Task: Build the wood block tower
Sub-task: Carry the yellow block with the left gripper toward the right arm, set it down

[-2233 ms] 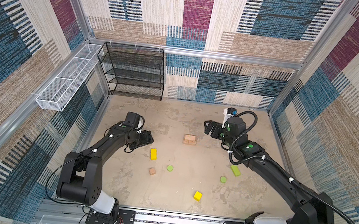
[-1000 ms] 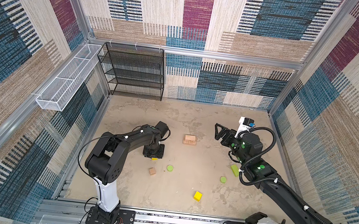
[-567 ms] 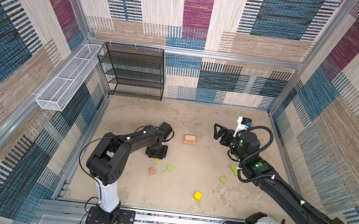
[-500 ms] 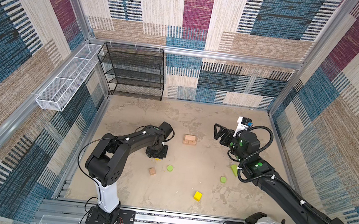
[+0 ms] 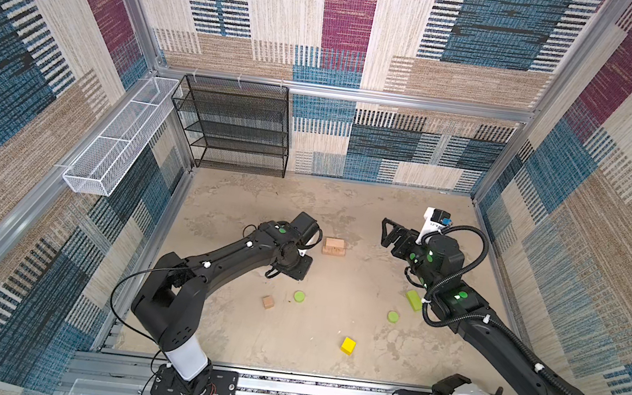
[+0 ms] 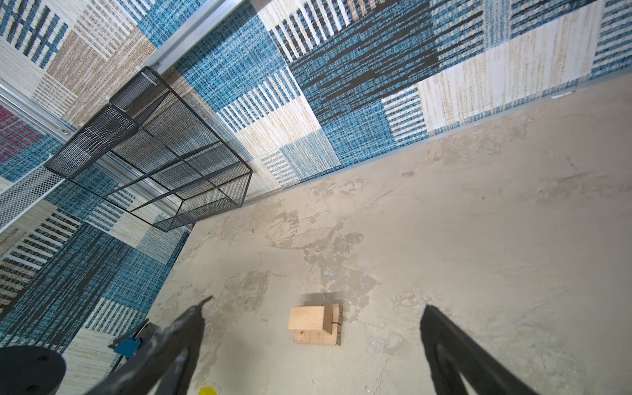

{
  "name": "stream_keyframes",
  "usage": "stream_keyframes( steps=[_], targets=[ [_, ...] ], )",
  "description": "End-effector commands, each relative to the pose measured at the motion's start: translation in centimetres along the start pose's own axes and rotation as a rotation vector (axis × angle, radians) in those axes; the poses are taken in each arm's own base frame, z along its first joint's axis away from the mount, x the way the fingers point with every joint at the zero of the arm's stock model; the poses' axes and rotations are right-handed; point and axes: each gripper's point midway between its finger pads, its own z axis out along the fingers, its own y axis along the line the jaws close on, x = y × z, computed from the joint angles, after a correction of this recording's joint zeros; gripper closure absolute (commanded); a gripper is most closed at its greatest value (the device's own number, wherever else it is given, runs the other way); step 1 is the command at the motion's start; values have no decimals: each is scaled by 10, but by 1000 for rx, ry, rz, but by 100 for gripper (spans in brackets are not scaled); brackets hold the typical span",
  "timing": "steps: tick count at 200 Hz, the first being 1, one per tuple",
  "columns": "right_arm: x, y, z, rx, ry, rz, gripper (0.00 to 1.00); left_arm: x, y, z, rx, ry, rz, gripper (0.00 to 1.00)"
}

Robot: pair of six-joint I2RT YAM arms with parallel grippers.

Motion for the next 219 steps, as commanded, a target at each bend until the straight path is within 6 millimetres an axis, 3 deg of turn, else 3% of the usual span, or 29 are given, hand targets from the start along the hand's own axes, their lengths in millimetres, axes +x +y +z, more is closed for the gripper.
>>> stream_keyframes(
  steps=[1, 42, 64, 126, 171, 219],
  targets=[
    [-10, -4, -7, 19, -47, 15, 1, -4, -23, -10, 26, -4, 158, 100],
    [-21, -21, -25, 86, -81, 28, 1, -25, -66, -15, 64, 7, 318, 100],
    [-33, -32, -44, 142, -129, 36, 1, -35, -85, -10, 70, 34, 387, 100],
    [-58, -46, -94, 184, -279, 83, 1, -46, -148, 29, 75, 108, 608, 100],
    [-63, -49, -106, 191, -311, 84, 1, -49, -183, 56, 114, 134, 711, 100],
    [-63, -50, -106, 199, -309, 73, 1, -44, -200, 78, 112, 156, 833, 100]
  ],
)
